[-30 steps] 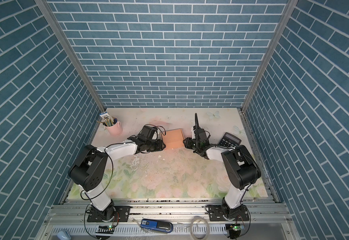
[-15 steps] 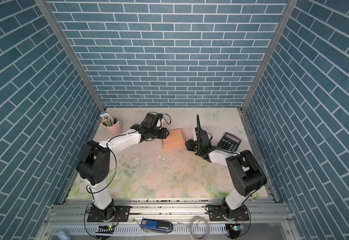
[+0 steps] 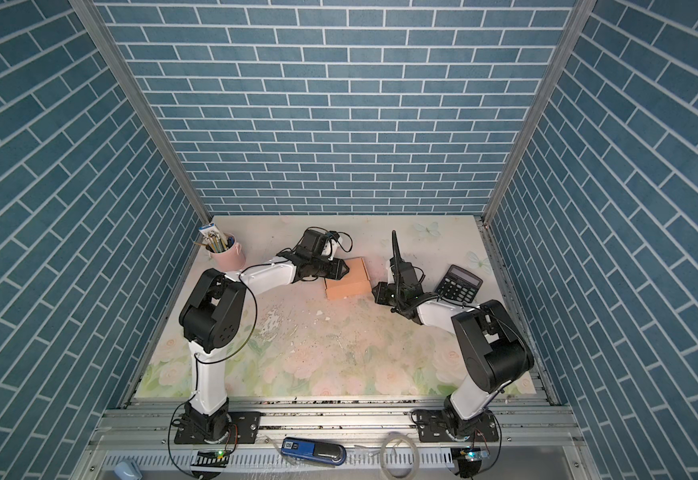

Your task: Fold the paper box

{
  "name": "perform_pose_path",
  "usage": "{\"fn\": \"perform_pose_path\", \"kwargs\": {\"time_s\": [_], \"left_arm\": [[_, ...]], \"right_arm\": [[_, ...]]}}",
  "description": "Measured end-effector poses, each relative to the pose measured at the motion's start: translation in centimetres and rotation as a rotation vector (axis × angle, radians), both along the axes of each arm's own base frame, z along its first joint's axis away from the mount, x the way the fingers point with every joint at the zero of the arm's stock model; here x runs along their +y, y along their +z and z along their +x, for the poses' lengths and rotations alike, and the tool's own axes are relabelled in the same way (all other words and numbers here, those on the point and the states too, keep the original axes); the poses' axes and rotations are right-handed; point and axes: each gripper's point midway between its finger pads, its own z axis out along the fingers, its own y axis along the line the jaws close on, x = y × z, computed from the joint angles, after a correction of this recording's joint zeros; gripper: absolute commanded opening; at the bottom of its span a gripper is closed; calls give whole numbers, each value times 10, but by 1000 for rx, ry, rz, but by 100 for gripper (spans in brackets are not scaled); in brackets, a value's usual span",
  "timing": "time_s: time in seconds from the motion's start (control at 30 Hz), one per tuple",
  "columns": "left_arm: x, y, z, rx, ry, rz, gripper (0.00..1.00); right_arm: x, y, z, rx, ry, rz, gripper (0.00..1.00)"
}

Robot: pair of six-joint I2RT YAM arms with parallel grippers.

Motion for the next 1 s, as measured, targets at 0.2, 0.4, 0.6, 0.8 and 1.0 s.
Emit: {"fn": "perform_pose_path", "kwargs": {"time_s": [0.2, 0.4, 0.6, 0.8, 1.0], "left_arm": [[-7, -4, -2, -68, -50, -52, 44], [-13, 1, 2, -155, -98, -66, 44], [-15, -12, 6, -170, -111, -58, 44], [-18, -13, 10, -181, -116, -65, 44], [-18, -13, 9, -180, -119, -67, 44]], "right_arm": [[0, 1, 0, -11, 10, -6, 23], [1, 4, 1, -23, 15, -6, 22], [1, 8, 1, -33, 16, -2, 22], [2, 9, 2, -33, 18, -1, 22], [8, 9, 12, -33, 22, 4, 21]]}}
